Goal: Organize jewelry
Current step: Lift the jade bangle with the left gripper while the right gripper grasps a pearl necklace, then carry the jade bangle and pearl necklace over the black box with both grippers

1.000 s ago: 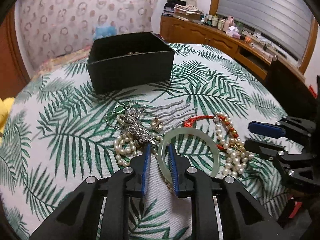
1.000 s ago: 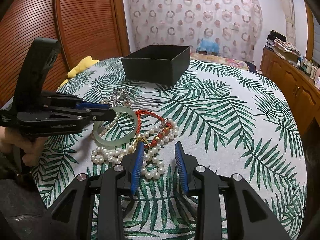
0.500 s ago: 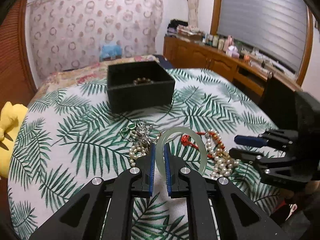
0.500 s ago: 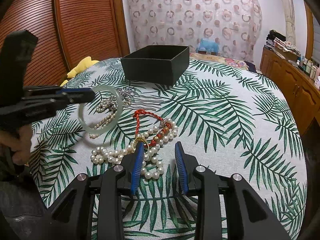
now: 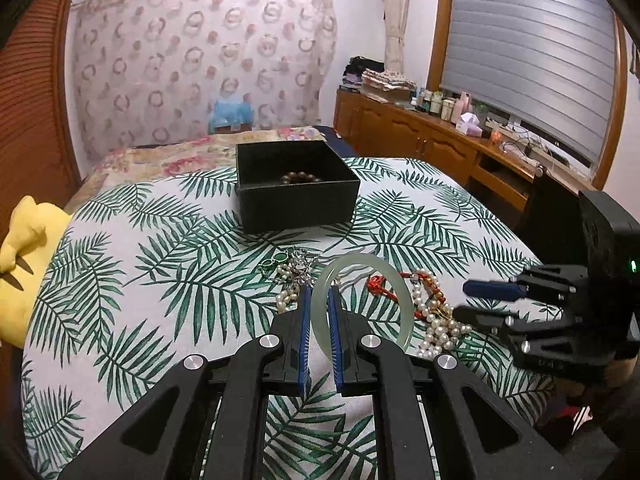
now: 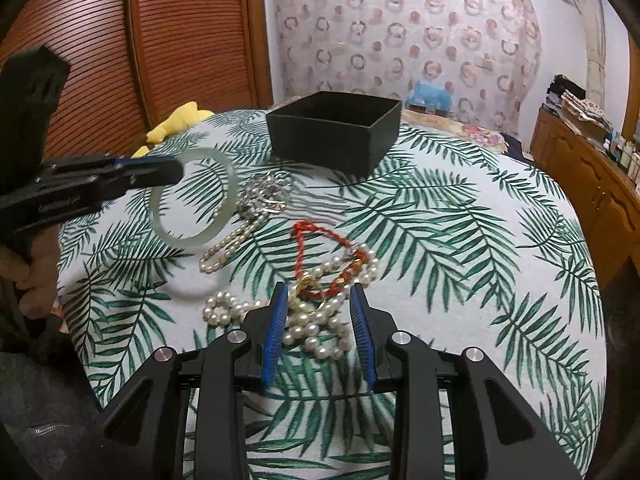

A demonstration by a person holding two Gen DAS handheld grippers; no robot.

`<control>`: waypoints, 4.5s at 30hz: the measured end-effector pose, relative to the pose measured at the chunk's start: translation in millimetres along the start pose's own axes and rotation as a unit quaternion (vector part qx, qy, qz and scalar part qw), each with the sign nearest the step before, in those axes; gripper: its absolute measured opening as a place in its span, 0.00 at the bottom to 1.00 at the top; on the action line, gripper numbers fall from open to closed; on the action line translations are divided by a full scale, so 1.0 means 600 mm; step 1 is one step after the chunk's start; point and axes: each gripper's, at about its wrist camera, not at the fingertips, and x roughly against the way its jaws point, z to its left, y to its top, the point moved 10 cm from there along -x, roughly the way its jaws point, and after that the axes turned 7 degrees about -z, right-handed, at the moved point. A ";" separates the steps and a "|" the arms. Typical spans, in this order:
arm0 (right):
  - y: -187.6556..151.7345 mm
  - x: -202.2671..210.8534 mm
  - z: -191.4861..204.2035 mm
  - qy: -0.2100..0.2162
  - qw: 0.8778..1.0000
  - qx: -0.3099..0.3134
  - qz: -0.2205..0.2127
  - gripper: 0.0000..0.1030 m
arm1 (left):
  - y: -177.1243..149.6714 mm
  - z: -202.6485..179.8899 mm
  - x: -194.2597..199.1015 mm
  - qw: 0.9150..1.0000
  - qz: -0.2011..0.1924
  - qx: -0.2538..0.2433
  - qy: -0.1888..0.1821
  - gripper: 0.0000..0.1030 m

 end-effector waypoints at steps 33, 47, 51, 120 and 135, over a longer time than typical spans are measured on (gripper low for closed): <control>0.032 -0.072 -0.032 -0.020 0.998 0.039 0.055 0.08 | 0.009 0.003 0.018 1.000 -0.017 0.007 0.006 0.08; 0.177 0.052 -0.004 -0.017 0.996 0.060 -0.056 0.08 | 0.039 0.017 0.053 0.999 -0.048 0.011 0.012 0.08; 0.204 0.068 0.000 -0.018 0.995 0.067 -0.072 0.08 | 0.054 0.025 0.056 0.998 -0.056 0.011 0.013 0.08; 0.315 -0.215 -0.100 0.051 0.997 -0.005 -0.059 0.11 | 0.192 0.121 -0.233 0.999 0.023 -0.025 0.040 0.08; 0.312 -0.213 -0.126 0.029 0.997 -0.004 -0.068 0.11 | 0.196 0.105 -0.274 0.998 0.041 -0.042 0.036 0.08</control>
